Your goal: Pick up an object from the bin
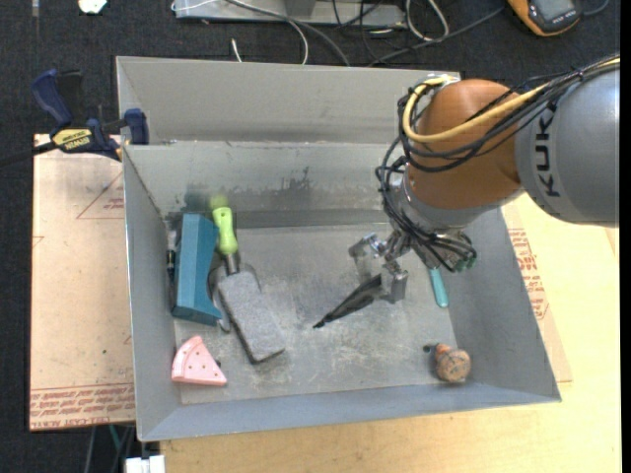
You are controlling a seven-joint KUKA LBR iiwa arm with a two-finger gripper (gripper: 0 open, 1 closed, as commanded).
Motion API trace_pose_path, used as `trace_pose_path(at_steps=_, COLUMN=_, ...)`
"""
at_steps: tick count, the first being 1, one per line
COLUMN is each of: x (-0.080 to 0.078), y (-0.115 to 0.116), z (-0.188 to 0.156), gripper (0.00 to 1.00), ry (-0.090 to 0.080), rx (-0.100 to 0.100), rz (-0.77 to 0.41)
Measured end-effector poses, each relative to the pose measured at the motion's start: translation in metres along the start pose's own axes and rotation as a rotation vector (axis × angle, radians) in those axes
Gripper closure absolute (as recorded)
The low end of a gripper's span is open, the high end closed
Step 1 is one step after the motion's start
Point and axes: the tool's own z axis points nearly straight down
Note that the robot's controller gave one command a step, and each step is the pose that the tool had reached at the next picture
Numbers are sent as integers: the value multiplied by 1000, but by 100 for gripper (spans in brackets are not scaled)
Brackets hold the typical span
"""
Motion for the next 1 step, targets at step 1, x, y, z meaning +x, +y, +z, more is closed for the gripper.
trace_pose_path(at_steps=1, x=-1, y=1, z=-67, gripper=100, ry=-2, rx=0, rz=2)
